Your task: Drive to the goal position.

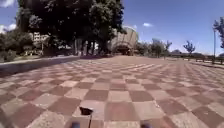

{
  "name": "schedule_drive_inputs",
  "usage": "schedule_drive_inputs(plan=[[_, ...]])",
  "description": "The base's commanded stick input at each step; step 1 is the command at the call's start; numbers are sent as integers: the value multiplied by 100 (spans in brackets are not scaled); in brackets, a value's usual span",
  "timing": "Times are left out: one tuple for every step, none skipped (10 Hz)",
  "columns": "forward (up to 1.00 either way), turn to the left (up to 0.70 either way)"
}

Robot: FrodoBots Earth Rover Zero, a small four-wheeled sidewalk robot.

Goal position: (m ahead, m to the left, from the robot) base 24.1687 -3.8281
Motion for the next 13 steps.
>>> schedule_drive_inputs(plan=[[100, 0], [100, 0], [100, 0], [100, 0], [100, 0], [100, -6], [100, -40], [100, -40], [100, -40], [100, -40], [100, -40], [100, -29], [100, 0]])
